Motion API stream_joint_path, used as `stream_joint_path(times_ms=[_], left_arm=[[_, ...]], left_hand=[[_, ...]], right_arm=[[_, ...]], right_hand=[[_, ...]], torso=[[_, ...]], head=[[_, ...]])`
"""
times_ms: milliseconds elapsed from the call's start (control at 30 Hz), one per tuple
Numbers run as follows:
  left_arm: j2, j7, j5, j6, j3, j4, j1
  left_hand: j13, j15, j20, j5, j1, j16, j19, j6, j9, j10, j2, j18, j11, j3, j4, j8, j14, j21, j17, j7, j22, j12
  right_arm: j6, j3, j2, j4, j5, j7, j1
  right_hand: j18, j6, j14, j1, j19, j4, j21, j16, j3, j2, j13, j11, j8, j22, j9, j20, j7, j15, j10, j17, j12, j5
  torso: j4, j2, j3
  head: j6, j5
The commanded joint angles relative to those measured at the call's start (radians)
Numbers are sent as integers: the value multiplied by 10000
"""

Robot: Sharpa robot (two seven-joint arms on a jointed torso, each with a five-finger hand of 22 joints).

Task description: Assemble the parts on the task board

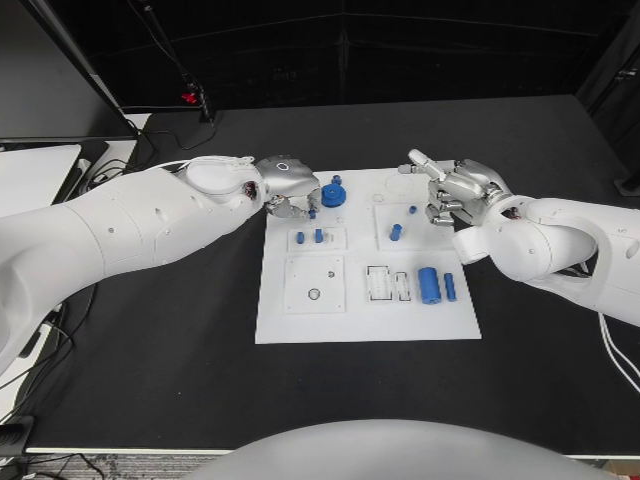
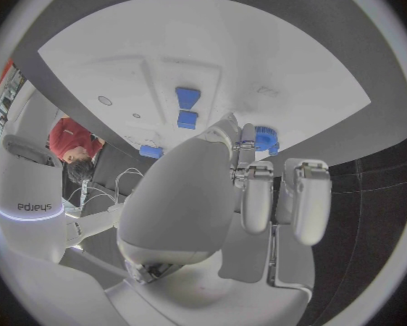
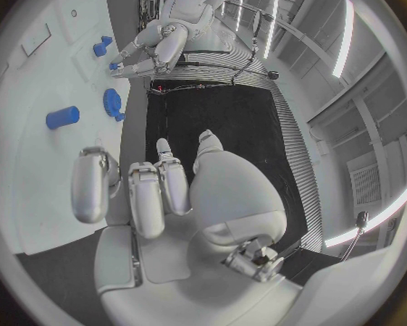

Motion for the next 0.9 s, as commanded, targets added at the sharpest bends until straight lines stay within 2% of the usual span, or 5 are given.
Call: stream_joint_path(times_ms=[33, 200, 900], left_arm=[[26, 347, -57, 349, -35, 27, -58], [28, 334, -57, 438, -35, 31, -59], [91, 167, -57, 657, -35, -47, -59]], left_hand=[[-3, 58, 14, -58, -72, 9, 1042, 58, 9, 32, 0, -67, 21, 71, -11, 72, 1052, 31, 2633, -1, 2634, -61], [-2, 58, 21, -61, -72, 9, 1042, 78, 13, 43, -17, -67, 19, 72, -21, 76, 1052, 31, 2633, -8, 2634, -69], [-6, 145, 86, -61, -97, 9, 1027, -33, -17, -162, -131, -61, 103, 86, -33, -40, 1052, 12, 2633, 10, 2626, -260]], right_arm=[[-1, 5, -5, 33, 17, 72, 14], [-1, 5, -7, 41, 16, 59, 14], [7, 5, -13, 37, 16, 41, 14]], right_hand=[[131, -6, 767, 42, -52, -9, -54, -58, -43, 82, 878, 15, 44, 1849, 4, 20, 7, 12, -67, 2236, -61, -1], [131, -6, 767, 42, -52, -9, -54, -58, -43, 82, 878, 15, 44, 1849, 4, 20, 7, 12, -67, 2236, -61, -1], [131, 5, 769, 51, -57, -16, -55, -57, -43, 84, 877, 19, 53, 1849, 6, 21, 14, 13, -70, 2238, -61, 8]], torso=[[7, 0, 1], [6, 3, 0], [5, 0, 0]], head=[[-18, -10], [-57, -11], [-23, -44]])
